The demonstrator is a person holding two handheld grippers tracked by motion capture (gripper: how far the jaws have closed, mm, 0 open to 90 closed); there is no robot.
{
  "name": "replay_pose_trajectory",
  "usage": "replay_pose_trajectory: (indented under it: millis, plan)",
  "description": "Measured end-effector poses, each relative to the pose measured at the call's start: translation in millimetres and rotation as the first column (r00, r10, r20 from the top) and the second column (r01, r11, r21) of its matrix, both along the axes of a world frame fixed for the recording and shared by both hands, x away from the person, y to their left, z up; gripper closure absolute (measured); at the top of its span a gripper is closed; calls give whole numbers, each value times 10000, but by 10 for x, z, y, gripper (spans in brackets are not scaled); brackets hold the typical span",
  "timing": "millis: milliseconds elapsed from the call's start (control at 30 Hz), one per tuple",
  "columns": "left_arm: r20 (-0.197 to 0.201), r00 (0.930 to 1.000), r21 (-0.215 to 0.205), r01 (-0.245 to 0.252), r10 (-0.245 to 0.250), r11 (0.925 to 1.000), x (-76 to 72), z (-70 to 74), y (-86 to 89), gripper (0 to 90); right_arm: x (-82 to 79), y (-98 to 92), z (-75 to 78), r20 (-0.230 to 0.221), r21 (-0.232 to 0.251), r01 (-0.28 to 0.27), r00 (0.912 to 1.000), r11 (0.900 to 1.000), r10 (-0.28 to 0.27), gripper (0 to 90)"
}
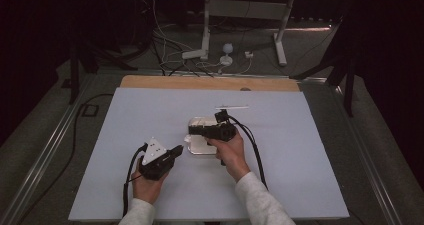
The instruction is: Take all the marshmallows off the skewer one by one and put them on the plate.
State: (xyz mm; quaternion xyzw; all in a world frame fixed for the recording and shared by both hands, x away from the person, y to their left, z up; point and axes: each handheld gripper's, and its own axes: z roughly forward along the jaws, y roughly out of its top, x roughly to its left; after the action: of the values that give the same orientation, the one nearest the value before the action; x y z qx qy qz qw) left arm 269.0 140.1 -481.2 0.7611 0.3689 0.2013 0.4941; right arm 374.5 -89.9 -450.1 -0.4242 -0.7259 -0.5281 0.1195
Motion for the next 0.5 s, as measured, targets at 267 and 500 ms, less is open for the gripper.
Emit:
replay_pose_trajectory:
  millis: [267, 500]
  plan:
    - [82, 10000, 63, 39, -39, 10000, -9, 8, -10, 900, -10, -2, 35, 168, -4, 182, 9997, 9998, -182, 797]
    - [97, 10000, 133, -11, 10, 9999, -15, 13, -9, 900, -15, -2, 48, 195, 135, 509, 9985, 9986, -511, 802]
